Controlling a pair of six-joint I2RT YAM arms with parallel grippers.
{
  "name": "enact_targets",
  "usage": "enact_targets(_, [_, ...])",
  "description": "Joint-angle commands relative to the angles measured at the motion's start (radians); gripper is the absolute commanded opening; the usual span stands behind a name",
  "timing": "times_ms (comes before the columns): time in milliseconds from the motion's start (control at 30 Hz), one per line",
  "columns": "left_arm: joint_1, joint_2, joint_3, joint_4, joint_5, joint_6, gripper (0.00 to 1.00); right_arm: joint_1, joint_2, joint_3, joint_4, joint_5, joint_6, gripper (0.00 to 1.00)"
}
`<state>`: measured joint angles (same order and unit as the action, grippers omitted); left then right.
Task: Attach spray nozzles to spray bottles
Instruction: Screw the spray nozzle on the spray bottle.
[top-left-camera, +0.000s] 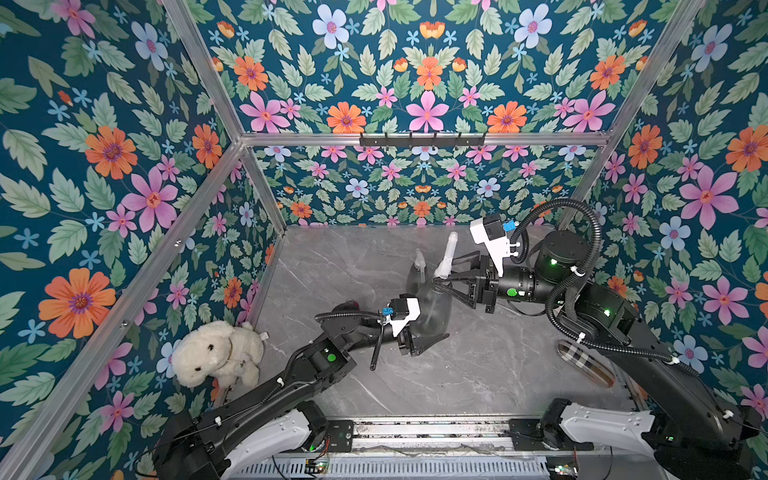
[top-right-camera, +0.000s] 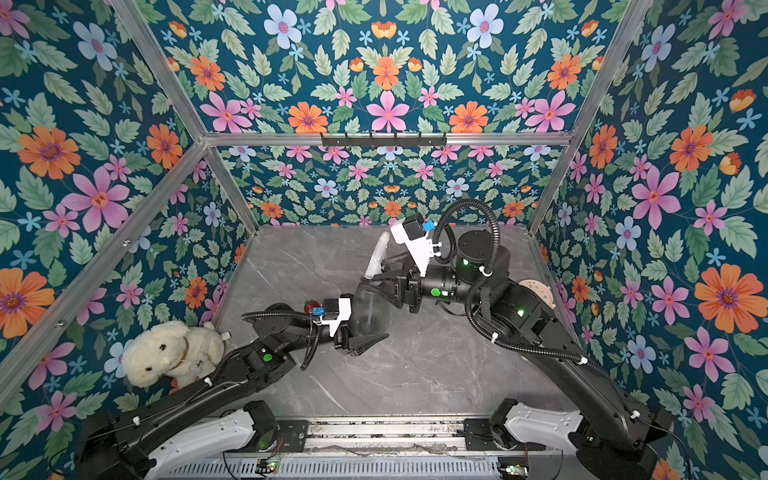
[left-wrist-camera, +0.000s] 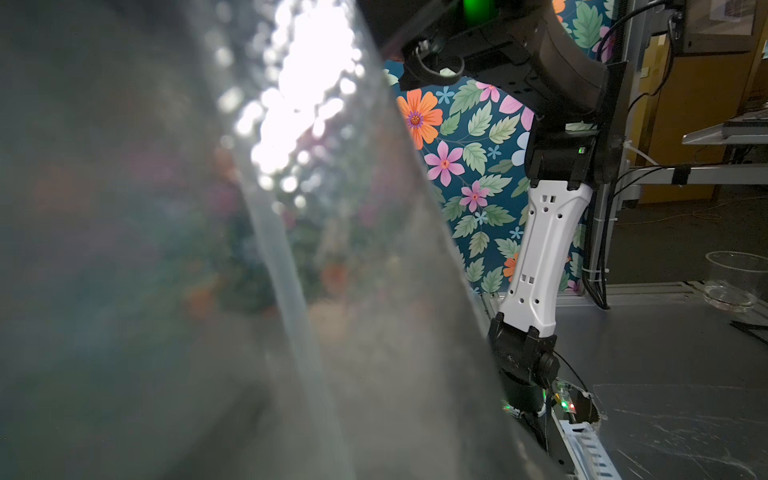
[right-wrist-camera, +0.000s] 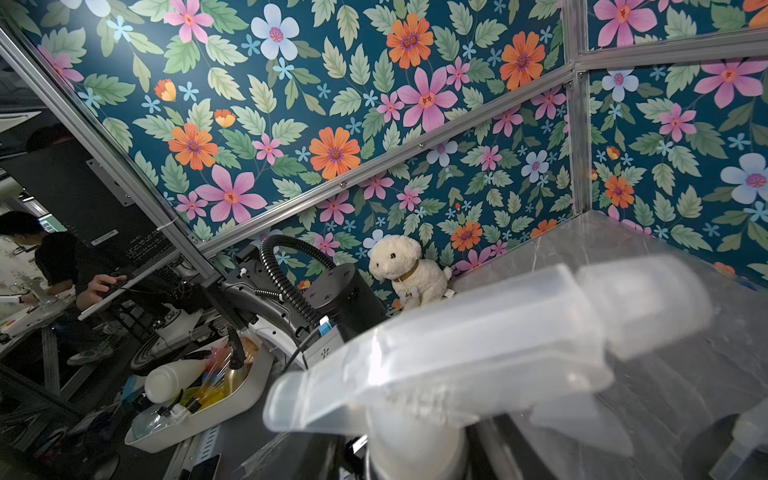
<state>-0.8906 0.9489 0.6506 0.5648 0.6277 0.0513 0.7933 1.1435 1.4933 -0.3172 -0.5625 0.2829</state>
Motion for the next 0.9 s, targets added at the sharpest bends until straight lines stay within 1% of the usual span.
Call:
enact_targets(0, [0.001,0.002,0.007,0.030,-0.007,-0.006,0.00,0.010,-0.001,0.004,0.017,0.023,-0.019,0.35])
enact_targets(100, [0.001,0.000,0.002,0.042,-0.038,-0.009,0.00,0.039,-0.004,-0.004,0.005,0.080,-0.034,0.28])
enact_targets(200, [0.002,0.005,0.007,0.047,-0.079,-0.008,0.00,0.085,0.002,-0.012,-0.004,0.163,-0.041,0.25])
enact_targets(267, [0.002,0.004,0.001,0.072,-0.145,-0.009,0.00,0.121,0.007,-0.024,-0.005,0.251,-0.031,0.23])
enact_targets(367, [0.001,0.000,-0.006,0.102,-0.273,0.000,0.00,0.195,0.020,-0.047,-0.006,0.435,0.005,0.22])
enact_targets(433, [-0.006,0.009,-0.002,0.104,-0.355,0.022,0.00,0.256,0.054,-0.041,-0.024,0.575,0.031,0.22])
enact_targets(567, [-0.043,0.048,0.018,0.101,-0.506,0.078,0.00,0.327,0.155,0.006,-0.073,0.756,0.119,0.23])
enact_targets(667, [-0.067,0.075,0.026,0.102,-0.596,0.108,0.00,0.383,0.234,0.058,-0.104,0.882,0.142,0.23])
enact_targets(733, [-0.073,0.085,0.030,0.098,-0.627,0.115,0.00,0.409,0.273,0.089,-0.113,0.941,0.138,0.24])
enact_targets(800, [-0.073,0.083,0.025,0.095,-0.626,0.118,0.00,0.411,0.282,0.097,-0.099,0.955,0.131,0.26])
enact_targets(867, [-0.073,0.073,0.023,0.089,-0.623,0.116,0.00,0.412,0.266,0.099,-0.076,0.972,0.104,0.31])
